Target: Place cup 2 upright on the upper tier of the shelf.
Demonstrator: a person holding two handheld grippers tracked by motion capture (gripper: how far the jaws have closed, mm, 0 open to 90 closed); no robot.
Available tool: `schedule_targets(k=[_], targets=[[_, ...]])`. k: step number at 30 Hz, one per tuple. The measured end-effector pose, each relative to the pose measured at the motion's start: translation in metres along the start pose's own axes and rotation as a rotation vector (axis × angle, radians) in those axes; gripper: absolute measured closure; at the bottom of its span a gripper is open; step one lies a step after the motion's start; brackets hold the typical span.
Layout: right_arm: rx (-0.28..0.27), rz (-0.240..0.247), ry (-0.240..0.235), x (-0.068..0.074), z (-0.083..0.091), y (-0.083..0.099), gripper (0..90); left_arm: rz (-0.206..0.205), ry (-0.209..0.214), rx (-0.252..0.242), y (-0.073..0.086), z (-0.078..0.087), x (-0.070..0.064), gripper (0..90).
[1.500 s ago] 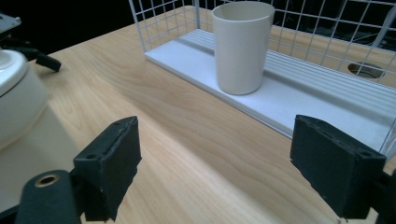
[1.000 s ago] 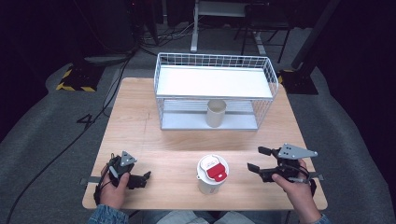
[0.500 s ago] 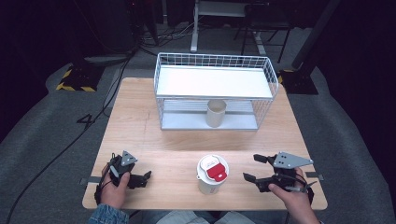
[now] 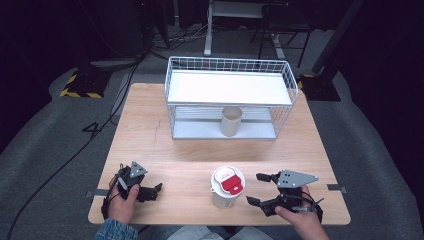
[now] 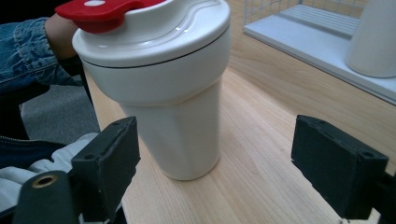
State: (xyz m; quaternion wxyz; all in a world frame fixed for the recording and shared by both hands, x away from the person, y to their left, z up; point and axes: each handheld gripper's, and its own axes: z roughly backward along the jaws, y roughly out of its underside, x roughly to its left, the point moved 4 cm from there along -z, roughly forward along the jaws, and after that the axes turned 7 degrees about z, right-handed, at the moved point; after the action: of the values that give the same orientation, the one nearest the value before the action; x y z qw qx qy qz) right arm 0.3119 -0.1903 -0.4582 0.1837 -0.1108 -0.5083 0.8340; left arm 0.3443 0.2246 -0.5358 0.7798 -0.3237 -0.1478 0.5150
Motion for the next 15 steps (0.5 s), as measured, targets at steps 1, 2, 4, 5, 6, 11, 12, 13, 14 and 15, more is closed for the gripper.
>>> schedule_targets(k=[1, 2, 4, 5, 6, 11, 12, 13, 14, 15], targets=[[-0.002, 0.0, -0.005, 0.001, -0.002, 0.0, 15.8, 0.0, 0.0, 0.0, 0.0, 0.0, 0.0, 0.1], [-0.003, 0.001, -0.007, 0.002, -0.003, 0.0, 15.8, 0.0, -0.001, 0.001, 0.0, 0.0, 0.0, 0.1], [-0.003, 0.002, -0.012, 0.003, -0.005, -0.001, 15.8, 0.0, -0.001, 0.0, 0.0, 0.0, 0.0, 0.1], [-0.002, 0.011, -0.028, 0.006, -0.009, -0.001, 15.8, 0.0, -0.001, 0.001, 0.0, 0.0, 0.0, 0.1], [-0.002, 0.011, -0.028, 0.006, -0.009, -0.001, 15.8, 0.0, -0.001, 0.001, 0.0, 0.0, 0.0, 0.1], [-0.001, 0.023, -0.072, 0.01, -0.021, 0.0, 15.8, 0.0, 0.0, 0.001, 0.0, 0.0, 0.0, 0.1], [-0.002, 0.021, -0.077, 0.01, -0.023, 0.0, 15.8, 0.0, 0.0, 0.001, 0.0, 0.0, 0.0, 0.1], [-0.004, 0.022, -0.078, 0.01, -0.025, 0.001, 15.8, 0.0, -0.001, 0.0, 0.0, 0.0, 0.0, 0.1], [-0.008, 0.021, -0.082, 0.01, -0.027, 0.001, 15.8, 0.0, -0.001, 0.0, 0.0, 0.0, 0.0, 0.1], [-0.012, 0.025, -0.087, 0.01, -0.029, 0.002, 15.8, 0.0, 0.0, 0.001, 0.0, 0.0, 0.0, 0.1]])
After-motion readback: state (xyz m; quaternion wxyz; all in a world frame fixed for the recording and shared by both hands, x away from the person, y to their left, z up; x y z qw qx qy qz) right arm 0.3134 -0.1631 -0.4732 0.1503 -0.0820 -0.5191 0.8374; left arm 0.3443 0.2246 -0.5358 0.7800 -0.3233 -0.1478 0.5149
